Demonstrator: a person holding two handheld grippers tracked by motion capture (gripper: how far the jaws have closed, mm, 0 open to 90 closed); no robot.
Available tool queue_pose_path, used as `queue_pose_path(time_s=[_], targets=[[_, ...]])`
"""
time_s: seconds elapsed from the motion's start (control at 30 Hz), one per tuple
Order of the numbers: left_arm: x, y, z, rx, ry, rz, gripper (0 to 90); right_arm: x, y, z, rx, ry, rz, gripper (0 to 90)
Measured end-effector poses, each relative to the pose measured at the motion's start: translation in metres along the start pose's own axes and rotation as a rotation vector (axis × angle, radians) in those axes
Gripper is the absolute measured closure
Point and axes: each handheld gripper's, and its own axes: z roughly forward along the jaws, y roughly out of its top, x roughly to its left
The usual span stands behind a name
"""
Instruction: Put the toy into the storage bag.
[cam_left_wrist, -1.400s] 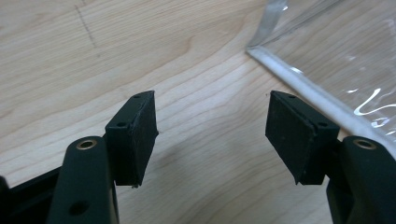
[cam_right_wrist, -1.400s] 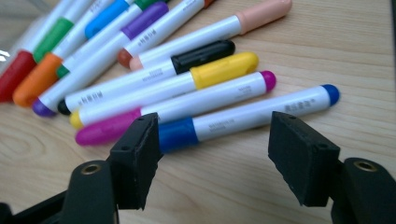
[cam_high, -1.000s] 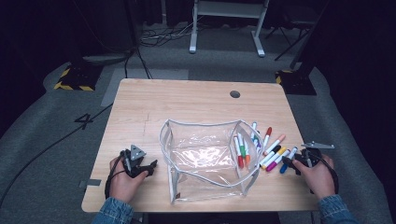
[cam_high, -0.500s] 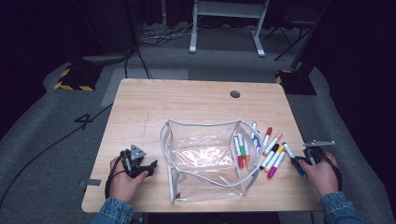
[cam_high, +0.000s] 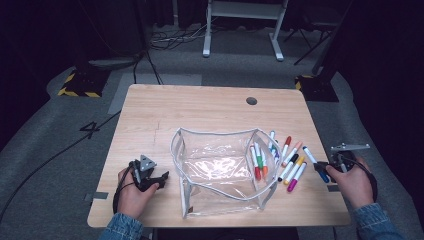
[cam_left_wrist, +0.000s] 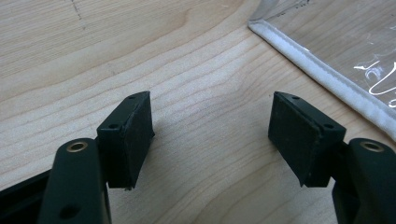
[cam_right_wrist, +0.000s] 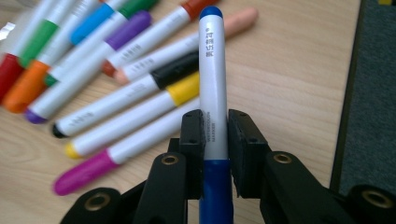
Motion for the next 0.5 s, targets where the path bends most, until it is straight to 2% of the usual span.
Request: queue_pose_path(time_s=[0.07, 0.17, 0.2, 0.23, 0.3, 0.43, 0.47, 0.5], targets=[[0.000, 0.000, 0.000, 0.000, 0.000, 0.000, 31.2, 0.009, 0.012, -0.012, -0.027, 0.035, -0.017, 77.4], [0.000, 0.000, 0.000, 0.000, -0.002, 0.000, 30.8, 0.020, 0.024, -0.022, -0.051, 0.059, -0.057, 77.4], [0.000, 0.000, 0.000, 0.000, -0.003, 0.000, 30.8, 0.020, 0.024, -0.022, -0.051, 0.059, -0.057, 77.4], [0.000, 0.000, 0.000, 0.000, -0.003, 0.001, 30.5, 0.027, 0.032, -0.028, -0.067, 0.078, -0.086, 77.4], [0.000, 0.000, 0.000, 0.001, -0.003, 0.001, 30.4, 0.031, 0.036, -0.031, -0.073, 0.090, -0.097, 77.4], [0.000, 0.000, 0.000, 0.004, -0.008, 0.002, 29.2, 0.047, 0.051, -0.042, -0.087, 0.121, -0.157, 77.4], [0.000, 0.000, 0.000, 0.004, -0.008, 0.005, 28.3, 0.055, 0.058, -0.048, -0.093, 0.142, -0.180, 77.3], [0.000, 0.000, 0.000, 0.004, -0.008, 0.005, 28.1, 0.055, 0.058, -0.048, -0.093, 0.142, -0.180, 77.3]])
